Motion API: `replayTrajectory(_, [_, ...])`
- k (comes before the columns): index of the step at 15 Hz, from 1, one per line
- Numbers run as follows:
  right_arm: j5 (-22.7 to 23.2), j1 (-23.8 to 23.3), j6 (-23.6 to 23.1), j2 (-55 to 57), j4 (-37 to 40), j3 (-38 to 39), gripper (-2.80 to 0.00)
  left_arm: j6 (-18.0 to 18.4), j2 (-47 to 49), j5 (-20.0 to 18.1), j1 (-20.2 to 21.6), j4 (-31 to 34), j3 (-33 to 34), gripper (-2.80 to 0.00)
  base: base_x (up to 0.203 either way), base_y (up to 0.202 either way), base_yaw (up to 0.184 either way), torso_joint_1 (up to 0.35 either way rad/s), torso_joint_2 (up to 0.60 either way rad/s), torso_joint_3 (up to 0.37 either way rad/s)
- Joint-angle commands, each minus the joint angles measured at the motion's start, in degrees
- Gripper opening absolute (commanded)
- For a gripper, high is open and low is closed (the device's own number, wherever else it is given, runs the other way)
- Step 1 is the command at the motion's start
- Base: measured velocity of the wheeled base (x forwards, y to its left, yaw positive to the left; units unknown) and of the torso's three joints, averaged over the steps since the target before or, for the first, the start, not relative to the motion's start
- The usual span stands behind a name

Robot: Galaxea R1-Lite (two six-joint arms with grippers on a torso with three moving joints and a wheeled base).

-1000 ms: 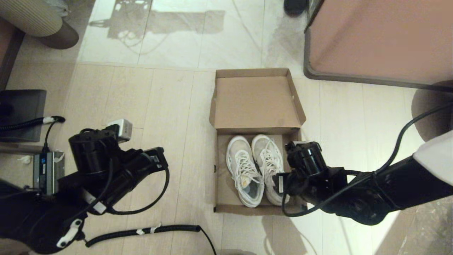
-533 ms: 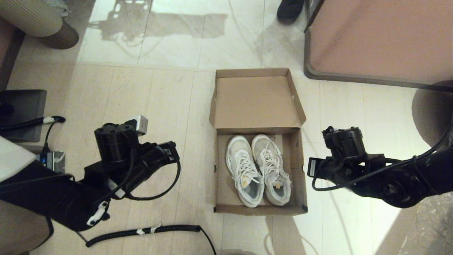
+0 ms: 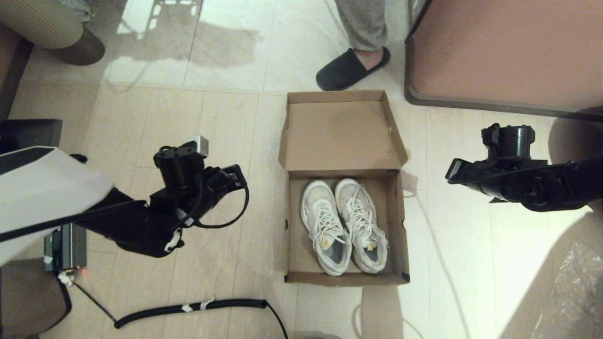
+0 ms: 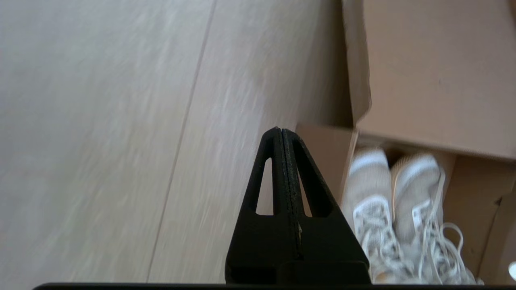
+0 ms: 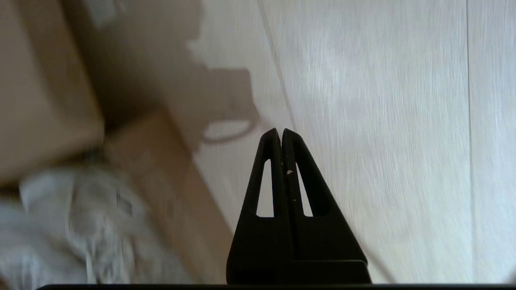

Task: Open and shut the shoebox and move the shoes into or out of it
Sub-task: Close the shoe box

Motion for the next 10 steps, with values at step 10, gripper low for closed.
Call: replayTrajectory(10, [9.66, -4.17, 12.35, 30.37, 9.33, -40.85, -2.8, 0.09, 20.28, -0.62, 0.17, 8.24, -29.5, -2.8, 0.0, 0.0, 0.0, 0.0, 0.0, 0.0])
